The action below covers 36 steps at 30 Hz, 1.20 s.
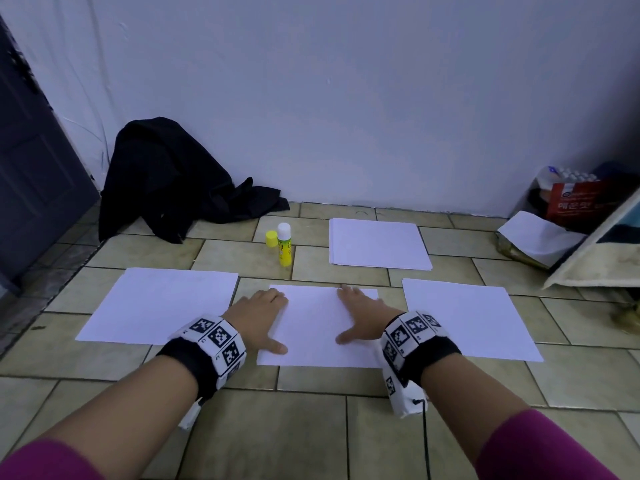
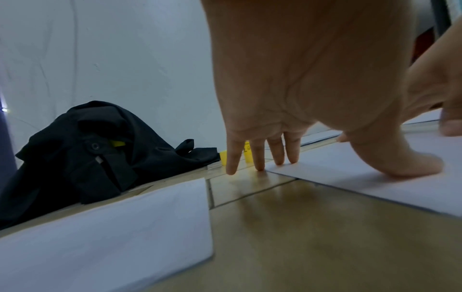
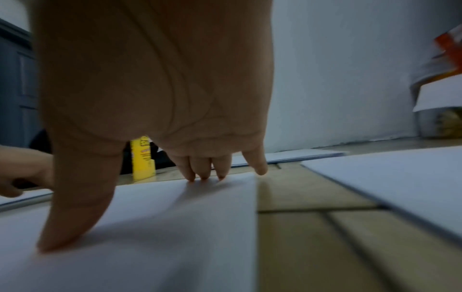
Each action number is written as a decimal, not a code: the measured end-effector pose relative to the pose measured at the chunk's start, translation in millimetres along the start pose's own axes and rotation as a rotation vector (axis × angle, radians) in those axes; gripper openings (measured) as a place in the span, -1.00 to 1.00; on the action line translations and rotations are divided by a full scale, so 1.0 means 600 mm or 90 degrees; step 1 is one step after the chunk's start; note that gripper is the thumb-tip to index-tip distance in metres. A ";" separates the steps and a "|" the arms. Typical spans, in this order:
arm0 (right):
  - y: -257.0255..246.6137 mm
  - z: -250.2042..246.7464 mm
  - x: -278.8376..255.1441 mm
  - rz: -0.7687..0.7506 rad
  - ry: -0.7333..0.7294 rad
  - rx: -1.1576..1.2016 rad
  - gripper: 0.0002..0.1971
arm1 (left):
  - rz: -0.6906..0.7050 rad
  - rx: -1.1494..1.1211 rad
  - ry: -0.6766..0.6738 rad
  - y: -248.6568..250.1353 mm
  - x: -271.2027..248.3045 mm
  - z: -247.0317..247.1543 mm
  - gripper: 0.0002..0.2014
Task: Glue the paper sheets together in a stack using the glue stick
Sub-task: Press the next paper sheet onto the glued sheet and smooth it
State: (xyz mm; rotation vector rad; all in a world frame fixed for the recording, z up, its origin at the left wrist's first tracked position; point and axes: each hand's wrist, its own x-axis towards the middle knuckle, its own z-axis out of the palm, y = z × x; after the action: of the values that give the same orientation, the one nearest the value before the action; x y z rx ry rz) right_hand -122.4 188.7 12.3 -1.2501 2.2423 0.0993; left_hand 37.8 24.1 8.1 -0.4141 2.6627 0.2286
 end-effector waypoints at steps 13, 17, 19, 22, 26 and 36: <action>0.051 0.001 -0.022 0.102 0.127 0.136 0.33 | -0.050 -0.069 -0.129 -0.003 0.008 0.000 0.15; 0.053 0.000 -0.039 0.063 0.252 0.412 0.10 | -0.049 -0.077 -0.123 -0.007 0.007 0.003 0.14; 0.049 0.005 -0.055 0.078 0.310 0.522 -0.14 | -0.049 -0.075 -0.120 -0.008 0.008 0.005 0.14; 0.044 0.022 -0.072 0.081 0.242 0.527 -0.58 | -0.051 -0.069 -0.122 -0.006 0.008 0.006 0.13; 0.048 0.022 -0.086 0.077 0.206 0.480 -0.77 | -0.047 -0.077 -0.119 -0.007 0.008 0.008 0.14; 0.113 -0.059 -0.115 0.088 0.355 0.513 -0.70 | -0.064 -0.034 -0.130 0.005 0.007 0.001 0.18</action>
State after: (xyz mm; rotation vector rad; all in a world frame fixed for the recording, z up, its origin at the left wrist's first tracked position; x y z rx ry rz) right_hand -164.0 267.6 63.1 -0.7150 2.3938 -1.1105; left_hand 33.5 26.0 5.8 -0.5119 2.4339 0.2949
